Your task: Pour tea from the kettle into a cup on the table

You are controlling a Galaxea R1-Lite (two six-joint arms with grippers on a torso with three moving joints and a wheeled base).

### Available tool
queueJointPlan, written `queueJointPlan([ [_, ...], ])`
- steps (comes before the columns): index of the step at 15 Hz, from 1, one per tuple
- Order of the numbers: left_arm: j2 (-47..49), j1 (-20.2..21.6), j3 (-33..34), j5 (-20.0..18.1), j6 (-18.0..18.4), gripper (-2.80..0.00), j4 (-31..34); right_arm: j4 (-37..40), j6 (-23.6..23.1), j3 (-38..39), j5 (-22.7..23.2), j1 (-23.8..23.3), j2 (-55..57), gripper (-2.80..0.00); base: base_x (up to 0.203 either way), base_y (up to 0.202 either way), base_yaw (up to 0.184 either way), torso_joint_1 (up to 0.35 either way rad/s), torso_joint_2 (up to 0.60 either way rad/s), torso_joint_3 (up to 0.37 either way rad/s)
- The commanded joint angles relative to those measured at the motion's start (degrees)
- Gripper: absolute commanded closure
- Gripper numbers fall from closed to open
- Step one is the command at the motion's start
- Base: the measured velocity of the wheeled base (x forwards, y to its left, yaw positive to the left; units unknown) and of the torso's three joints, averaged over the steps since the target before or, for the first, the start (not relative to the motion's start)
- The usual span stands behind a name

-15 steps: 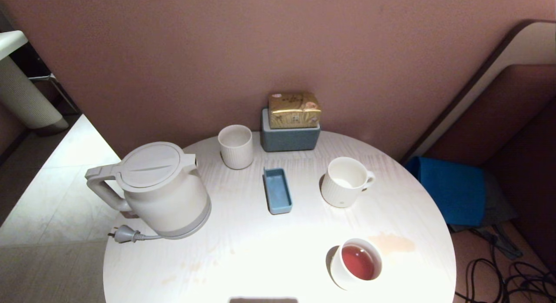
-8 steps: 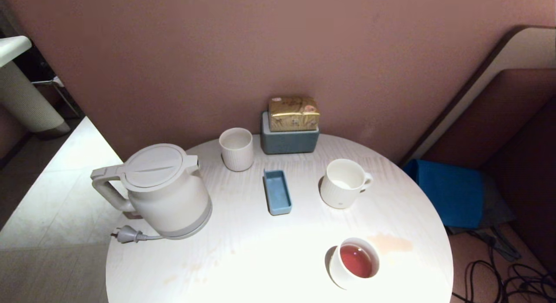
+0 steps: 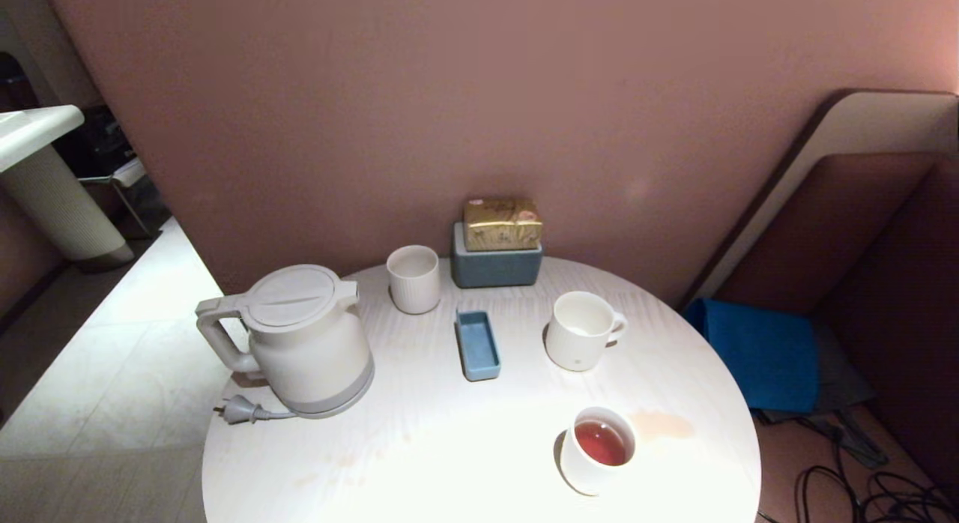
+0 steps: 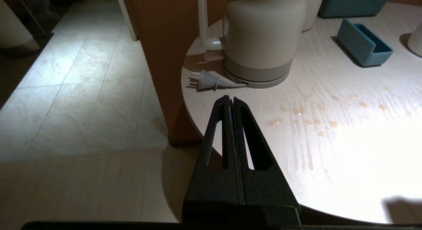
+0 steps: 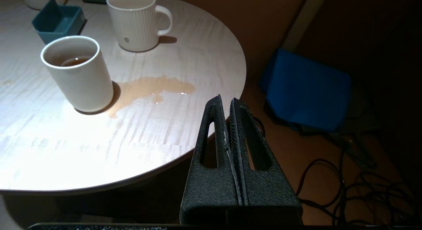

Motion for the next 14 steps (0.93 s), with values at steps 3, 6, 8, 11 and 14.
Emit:
queueJointPlan([
  [3, 0.0, 0.0, 0.0, 0.0, 0.0, 0.0, -0.1, 0.0, -0.1, 0.0, 0.1, 0.0, 0.1, 0.0, 0.0, 0.0, 0.0, 0.002, 0.0, 0.202],
  [6, 0.0, 0.0, 0.0, 0.0, 0.0, 0.0, 0.0, 0.0, 0.0, 0.0, 0.0, 0.0, 0.1, 0.0, 0.0, 0.0, 0.0, 0.006, 0.01, 0.203],
  [8, 0.0, 0.0, 0.0, 0.0, 0.0, 0.0, 0.0, 0.0, -0.1, 0.0, 0.0, 0.0, 0.1, 0.0, 0.0, 0.0, 0.0, -0.001, 0.0, 0.202],
  [11, 0.0, 0.0, 0.0, 0.0, -0.1, 0.0, 0.0, 0.0, -0.1, 0.0, 0.0, 0.0, 0.1, 0.0, 0.0, 0.0, 0.0, 0.003, 0.0, 0.193],
  [14, 0.0, 0.0, 0.0, 0.0, -0.1, 0.0, -0.1, 0.0, 0.0, 0.0, 0.0, 0.1, 0.1, 0.0, 0.0, 0.0, 0.0, 0.003, 0.0, 0.046],
])
